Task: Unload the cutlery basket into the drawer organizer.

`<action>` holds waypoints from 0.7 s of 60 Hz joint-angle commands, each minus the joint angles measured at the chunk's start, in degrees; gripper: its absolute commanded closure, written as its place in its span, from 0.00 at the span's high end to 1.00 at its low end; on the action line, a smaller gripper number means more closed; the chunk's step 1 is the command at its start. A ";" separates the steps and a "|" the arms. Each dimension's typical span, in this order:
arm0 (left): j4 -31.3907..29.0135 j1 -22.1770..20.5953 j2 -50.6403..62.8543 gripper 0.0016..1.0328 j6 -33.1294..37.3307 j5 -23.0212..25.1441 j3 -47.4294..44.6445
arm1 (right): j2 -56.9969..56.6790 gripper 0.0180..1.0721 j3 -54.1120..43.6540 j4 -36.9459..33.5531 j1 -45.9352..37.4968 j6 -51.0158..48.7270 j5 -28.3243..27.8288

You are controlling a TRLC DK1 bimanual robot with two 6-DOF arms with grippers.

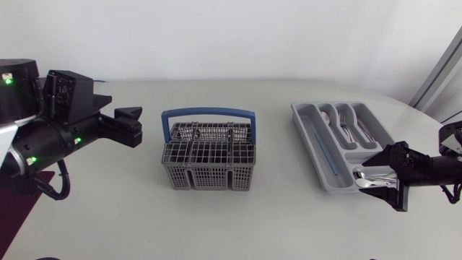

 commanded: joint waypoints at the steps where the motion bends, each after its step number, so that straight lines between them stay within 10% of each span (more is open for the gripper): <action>1: 0.77 0.05 0.11 0.96 0.19 -0.04 -1.55 | 1.71 0.91 0.03 0.94 0.40 1.32 -0.34; 42: 0.69 0.05 0.02 0.96 0.46 -0.04 -1.29 | 2.86 0.91 4.69 -0.82 -1.19 2.37 -0.61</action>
